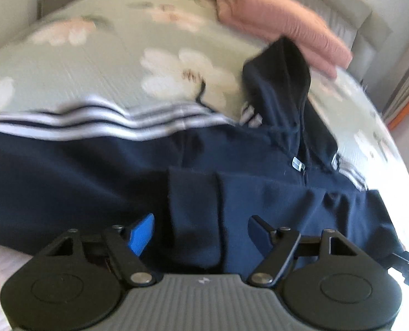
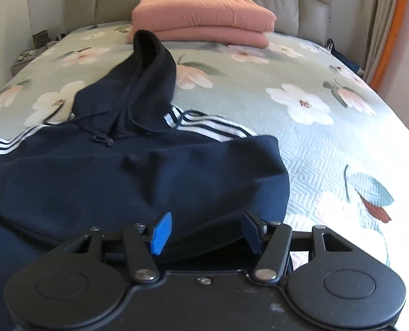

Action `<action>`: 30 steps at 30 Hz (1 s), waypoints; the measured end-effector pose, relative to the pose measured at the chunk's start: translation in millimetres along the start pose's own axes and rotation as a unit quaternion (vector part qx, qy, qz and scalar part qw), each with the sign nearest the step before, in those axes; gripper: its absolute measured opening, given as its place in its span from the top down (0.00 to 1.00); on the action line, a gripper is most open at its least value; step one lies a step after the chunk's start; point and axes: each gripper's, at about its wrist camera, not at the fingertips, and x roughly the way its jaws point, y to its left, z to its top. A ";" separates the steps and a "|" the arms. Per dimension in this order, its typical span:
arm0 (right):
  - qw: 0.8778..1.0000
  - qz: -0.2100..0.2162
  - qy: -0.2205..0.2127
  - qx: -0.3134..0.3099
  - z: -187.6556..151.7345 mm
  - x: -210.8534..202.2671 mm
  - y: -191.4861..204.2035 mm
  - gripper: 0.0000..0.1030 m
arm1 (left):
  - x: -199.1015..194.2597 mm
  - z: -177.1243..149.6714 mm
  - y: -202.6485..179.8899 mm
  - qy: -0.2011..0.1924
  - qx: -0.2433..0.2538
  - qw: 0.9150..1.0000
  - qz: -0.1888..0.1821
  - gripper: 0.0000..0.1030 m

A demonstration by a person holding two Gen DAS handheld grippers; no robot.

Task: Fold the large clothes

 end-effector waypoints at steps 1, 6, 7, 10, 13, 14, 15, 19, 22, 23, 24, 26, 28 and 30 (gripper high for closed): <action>1.000 0.002 0.003 0.002 -1.3 2.3 0.5 0.32 | 6.9 0.9 -2.1 0.009 0.003 1.000 0.006 0.62; 1.000 0.005 0.000 0.002 4.3 9.2 3.2 0.32 | -5.4 5.0 -19.5 -0.038 0.038 0.999 -0.002 0.93; 1.000 0.006 -0.003 0.004 6.5 7.1 1.8 0.32 | -17.1 8.5 -21.5 -0.055 0.040 0.998 -0.008 0.93; 1.000 0.006 -0.013 0.008 13.0 2.5 -2.4 0.32 | -53.2 23.4 -16.5 -0.101 0.021 0.994 -0.036 0.93; 1.000 0.008 -0.014 0.014 15.8 5.8 -4.4 0.32 | -67.6 24.5 0.8 -0.129 0.038 0.990 0.039 0.93; 1.000 0.004 -0.006 0.013 15.5 10.8 -3.7 0.32 | -60.1 22.5 9.1 -0.115 0.044 0.991 0.047 0.90; 1.000 -0.003 0.006 0.012 14.7 17.0 -2.3 0.32 | -42.0 20.1 18.0 -0.069 0.058 0.995 0.049 0.88; 0.999 -0.004 0.035 0.028 14.1 32.4 -4.0 0.35 | -22.2 -1.3 35.0 -0.029 0.062 0.992 0.106 0.75; 1.000 0.002 0.023 0.018 24.6 38.3 1.0 0.50 | -49.8 -7.5 25.7 -0.100 0.061 0.986 0.117 0.76; 1.000 0.004 0.016 0.012 28.7 41.4 4.0 0.52 | -56.4 -7.7 19.7 -0.121 0.067 0.984 0.116 0.76; 1.000 0.009 0.009 0.009 33.9 46.5 7.1 0.54 | -61.2 -6.7 11.9 -0.138 0.075 0.982 0.108 0.76; 1.000 0.018 0.016 0.012 40.4 59.8 10.9 0.54 | -57.6 -0.5 -2.9 -0.142 0.090 0.983 0.078 0.74; 0.999 0.026 0.035 0.014 40.3 76.5 15.1 0.54 | -39.8 4.7 -12.4 -0.112 0.103 0.988 0.038 0.74; 0.997 0.026 0.068 0.013 33.9 92.1 17.9 0.54 | -10.2 2.5 -16.0 -0.077 0.109 0.991 0.016 0.74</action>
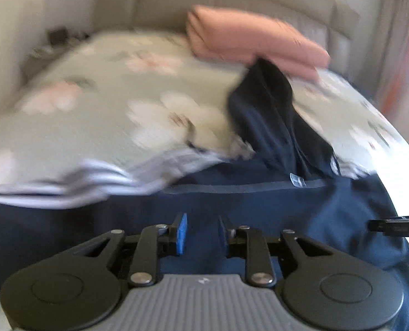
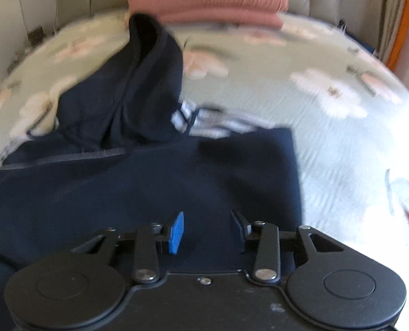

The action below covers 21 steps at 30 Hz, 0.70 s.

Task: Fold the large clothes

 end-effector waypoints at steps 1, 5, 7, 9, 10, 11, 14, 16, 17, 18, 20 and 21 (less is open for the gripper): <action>1.000 0.003 0.008 0.004 -7.0 4.7 -1.3 0.53 | 18.7 -6.6 -2.5 0.031 0.006 0.999 0.011 0.75; 0.999 -0.005 0.001 -0.035 -32.3 -10.9 -2.0 0.53 | 23.3 -24.3 9.9 0.040 0.001 0.999 0.017 0.85; 0.999 -0.013 0.005 -0.046 -47.3 -19.8 -8.8 0.53 | 11.5 -27.6 19.9 0.038 -0.003 0.999 0.035 0.88; 0.999 -0.021 0.009 -0.047 -55.7 -27.5 -13.9 0.49 | -3.0 -31.6 26.3 0.037 -0.002 0.998 0.041 0.92; 0.999 -0.024 0.012 -0.044 -59.5 -32.7 -16.8 0.49 | -11.2 -32.8 30.3 0.037 -0.009 0.998 0.043 0.92; 0.999 -0.024 0.019 -0.039 -62.4 -35.7 -18.4 0.49 | -20.6 -34.5 35.0 0.035 -0.015 0.998 0.041 0.92; 0.998 -0.028 0.056 -0.025 -79.5 -40.3 -17.5 0.48 | -45.7 -40.6 44.6 0.024 -0.023 0.997 0.064 0.76; 0.997 -0.032 0.059 -0.037 -90.1 -51.6 -10.8 0.48 | -63.2 -46.2 57.5 0.020 -0.031 0.996 0.080 0.74; 0.996 -0.034 0.061 -0.046 -95.7 -57.1 -6.0 0.48 | -72.7 -49.7 64.1 0.018 -0.039 0.996 0.081 0.74; 0.996 -0.034 0.064 -0.050 -100.7 -62.2 -1.7 0.48 | -81.8 -54.0 70.7 0.017 -0.048 0.995 0.082 0.72; 0.996 -0.018 0.072 -0.052 -110.9 -71.8 7.1 0.47 | -99.1 -62.7 87.5 0.017 -0.073 0.993 0.096 0.60; 0.996 -0.012 0.075 -0.056 -116.2 -76.9 11.4 0.43 | -104.9 -66.1 96.6 0.017 -0.087 0.990 0.106 0.57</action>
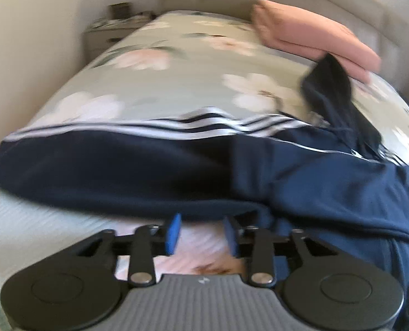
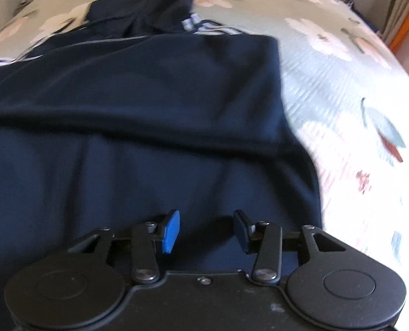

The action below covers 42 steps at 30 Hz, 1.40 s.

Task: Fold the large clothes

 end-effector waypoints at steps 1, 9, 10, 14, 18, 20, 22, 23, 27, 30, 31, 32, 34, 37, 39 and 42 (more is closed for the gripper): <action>1.000 0.001 0.001 -0.007 -3.8 -2.9 6.3 0.41 | -4.2 -0.8 15.0 -0.001 -0.019 1.000 0.014 0.54; 0.997 0.015 -0.009 -0.071 -12.1 -17.6 58.8 0.34 | -12.7 20.0 145.2 -0.033 -0.184 0.973 0.132 0.39; 0.997 0.015 -0.010 -0.075 -10.4 -17.3 62.4 0.34 | -7.5 26.2 165.6 -0.031 -0.214 0.965 0.148 0.39; 0.997 0.011 -0.008 -0.081 -5.6 -14.0 69.3 0.33 | 14.3 41.0 227.2 -0.035 -0.321 0.935 0.147 0.39; 0.997 0.010 0.000 -0.082 -5.3 -12.7 66.7 0.33 | 39.5 51.8 260.1 -0.031 -0.367 0.915 0.165 0.39; 0.997 0.011 0.003 -0.082 -4.7 -12.5 65.5 0.32 | 51.2 57.5 268.7 -0.028 -0.369 0.913 0.169 0.38; 0.997 0.011 0.003 -0.081 -4.7 -10.8 65.0 0.32 | 59.2 60.3 274.5 -0.023 -0.380 0.910 0.168 0.34; 0.997 0.011 0.003 -0.081 -4.0 -10.2 64.4 0.32 | 60.9 62.5 272.7 -0.031 -0.374 0.911 0.171 0.34; 0.997 0.011 0.004 -0.077 -0.1 -7.3 62.9 0.31 | 65.2 73.7 259.0 -0.032 -0.297 0.932 0.206 0.90; 0.997 0.011 0.001 -0.077 -0.8 -6.7 60.8 0.31 | 55.2 74.5 245.1 -0.043 -0.259 0.944 0.198 0.94; 0.997 0.011 0.000 -0.077 -1.5 -7.6 60.3 0.31 | 47.7 76.7 233.7 -0.050 -0.230 0.951 0.201 0.94; 0.997 0.010 -0.002 -0.076 -2.5 -9.4 59.3 0.31 | 37.9 77.8 221.9 -0.062 -0.200 0.957 0.203 0.94; 0.997 0.008 -0.007 -0.076 -4.8 -13.1 57.3 0.31 | 11.9 82.1 193.4 -0.091 -0.149 0.964 0.198 0.94; 0.997 0.004 -0.015 -0.074 -9.0 -19.8 52.5 0.31 | -33.3 89.9 139.4 -0.146 -0.085 0.973 0.154 0.94; 0.998 0.004 -0.020 -0.065 -11.7 -25.3 48.1 0.31 | -58.7 92.6 98.7 -0.176 -0.041 0.976 0.119 0.94; 0.998 0.007 -0.027 -0.052 -15.1 -32.6 39.6 0.31 | -90.0 90.5 20.8 -0.215 0.046 0.974 0.045 0.94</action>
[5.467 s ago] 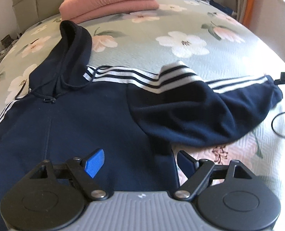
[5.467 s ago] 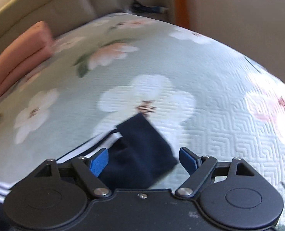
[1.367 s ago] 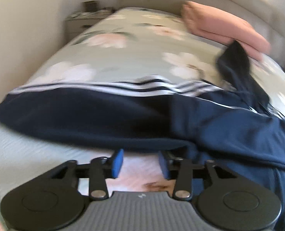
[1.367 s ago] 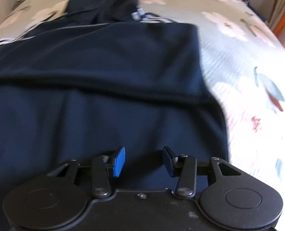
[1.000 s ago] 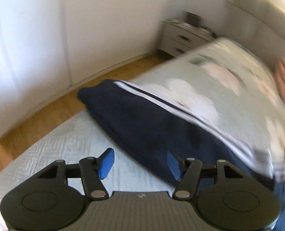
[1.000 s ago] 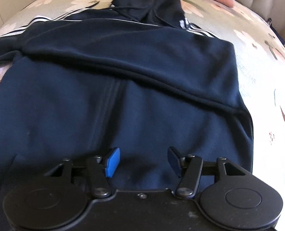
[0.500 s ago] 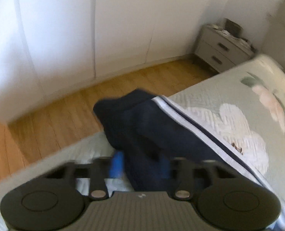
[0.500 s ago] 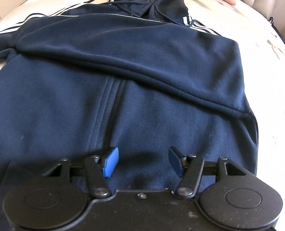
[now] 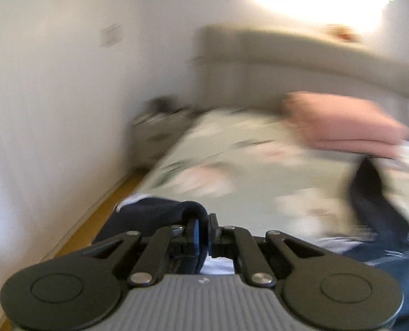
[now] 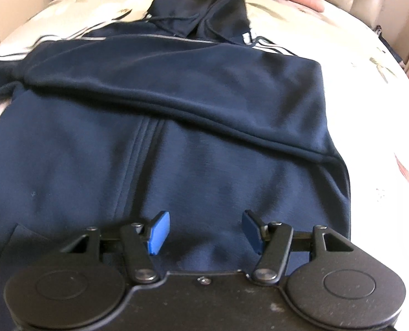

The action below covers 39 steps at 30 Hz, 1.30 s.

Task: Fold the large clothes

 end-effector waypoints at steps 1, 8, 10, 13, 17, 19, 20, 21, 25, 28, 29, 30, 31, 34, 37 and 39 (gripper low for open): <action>1.000 0.004 -0.007 0.008 -1.1 -2.6 -3.0 0.31 | -7.9 3.6 -25.3 -0.008 0.019 0.999 -0.038 0.94; 0.998 0.006 -0.028 0.063 -3.7 -11.6 -28.6 0.31 | -10.9 -36.5 -204.4 0.041 0.118 0.962 -0.244 0.57; 0.996 0.013 -0.033 0.078 2.0 -10.6 -36.1 0.31 | -2.3 -69.1 -239.6 0.073 0.162 0.952 -0.250 0.57; 0.994 0.039 -0.044 0.089 17.4 -8.7 -42.0 0.31 | -1.8 -102.1 -255.5 0.103 0.207 0.943 -0.237 0.60; 0.989 0.097 -0.068 0.090 51.0 1.5 -41.0 0.30 | 0.6 -111.0 -225.7 0.134 0.176 0.951 -0.217 0.59; 0.987 0.107 -0.082 0.091 73.0 11.8 -38.6 0.30 | 3.7 -110.1 -214.9 0.144 0.166 0.953 -0.209 0.59; 0.985 0.114 -0.087 0.096 85.4 19.1 -38.2 0.29 | 8.2 -110.2 -207.9 0.148 0.165 0.954 -0.203 0.59; 0.984 0.120 -0.088 0.101 94.4 25.5 -38.1 0.29 | 10.9 -103.3 -201.6 0.150 0.164 0.955 -0.198 0.59; 0.976 0.160 -0.068 0.128 128.6 61.0 -41.2 0.26 | 28.1 -101.6 -193.4 0.158 0.149 0.959 -0.185 0.58; 0.968 0.193 -0.027 0.158 140.9 85.7 -44.3 0.21 | 42.0 -101.3 -194.6 0.163 0.142 0.960 -0.176 0.57; 0.964 0.207 -0.019 0.168 142.3 92.4 -47.2 0.21 | 49.0 -101.1 -195.7 0.170 0.138 0.959 -0.179 0.57; 0.959 0.221 -0.013 0.177 143.3 99.1 -48.9 0.21 | 53.6 -101.4 -195.6 0.175 0.132 0.959 -0.180 0.57; 0.954 0.236 -0.008 0.184 143.0 103.7 -48.1 0.21 | 58.3 -102.5 -195.6 0.178 0.128 0.958 -0.184 0.57; 0.947 0.264 -0.019 0.182 144.2 107.1 -40.6 0.22 | 60.4 -103.7 -194.4 0.180 0.127 0.957 -0.187 0.57; 0.956 0.251 -0.055 0.145 146.5 89.2 -23.8 0.78 | 59.3 -104.7 -192.4 0.181 0.129 0.958 -0.183 0.57; 0.961 0.229 -0.085 0.126 147.1 76.2 -20.1 0.82 | 57.3 -103.0 -191.2 0.179 0.130 0.958 -0.182 0.57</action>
